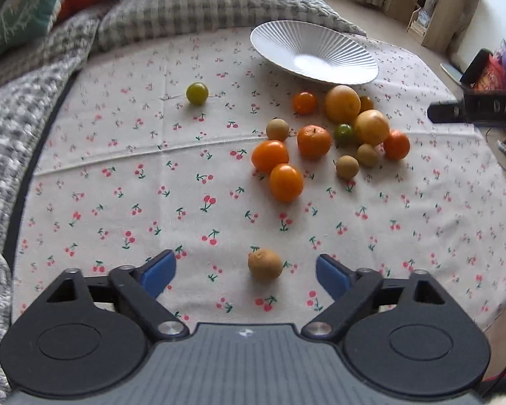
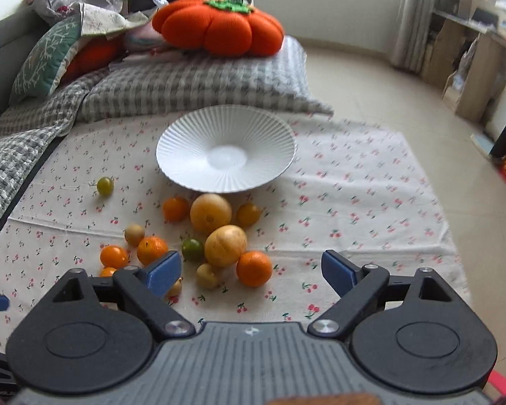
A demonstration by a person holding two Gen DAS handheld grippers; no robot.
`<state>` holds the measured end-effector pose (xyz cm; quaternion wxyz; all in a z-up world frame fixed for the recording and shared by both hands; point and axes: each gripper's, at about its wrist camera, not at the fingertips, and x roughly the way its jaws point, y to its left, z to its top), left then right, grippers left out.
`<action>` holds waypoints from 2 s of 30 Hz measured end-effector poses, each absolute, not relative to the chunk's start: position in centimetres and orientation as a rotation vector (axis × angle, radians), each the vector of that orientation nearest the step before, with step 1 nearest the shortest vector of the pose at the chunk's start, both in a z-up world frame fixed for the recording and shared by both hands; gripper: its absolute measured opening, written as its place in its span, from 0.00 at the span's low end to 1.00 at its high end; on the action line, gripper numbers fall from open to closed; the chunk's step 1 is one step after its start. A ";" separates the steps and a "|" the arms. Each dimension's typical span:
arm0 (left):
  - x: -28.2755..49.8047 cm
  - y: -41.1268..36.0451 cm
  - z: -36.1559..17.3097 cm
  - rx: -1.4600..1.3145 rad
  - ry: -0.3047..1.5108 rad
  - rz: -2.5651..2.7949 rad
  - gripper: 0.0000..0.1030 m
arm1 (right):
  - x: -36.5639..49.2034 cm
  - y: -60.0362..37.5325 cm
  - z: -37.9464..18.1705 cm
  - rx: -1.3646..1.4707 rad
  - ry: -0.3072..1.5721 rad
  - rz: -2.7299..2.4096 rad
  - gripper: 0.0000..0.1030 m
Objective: Organize fruits
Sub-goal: 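Grasp the brown round fruit with the left tool while the right tool grasps a tangerine, then carry both fruits to the white bowl and open both tools inside it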
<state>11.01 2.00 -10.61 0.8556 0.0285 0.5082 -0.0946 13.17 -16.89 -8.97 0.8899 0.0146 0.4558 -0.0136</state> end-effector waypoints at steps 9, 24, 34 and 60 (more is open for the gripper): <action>12.4 2.5 -12.1 -0.007 1.125 -0.235 0.61 | 15.8 -19.0 -12.0 0.047 1.021 0.032 0.61; 13.1 0.8 -15.4 0.066 1.165 -0.260 0.39 | 17.3 -16.4 -15.9 -0.116 1.096 0.109 0.47; 12.6 0.0 -15.3 0.106 1.106 -0.301 0.17 | 17.8 -17.4 -16.0 -0.078 1.104 0.069 0.32; 12.7 3.8 -3.1 -0.184 0.825 -0.266 0.17 | 13.3 -15.6 -7.0 0.208 0.930 0.059 0.31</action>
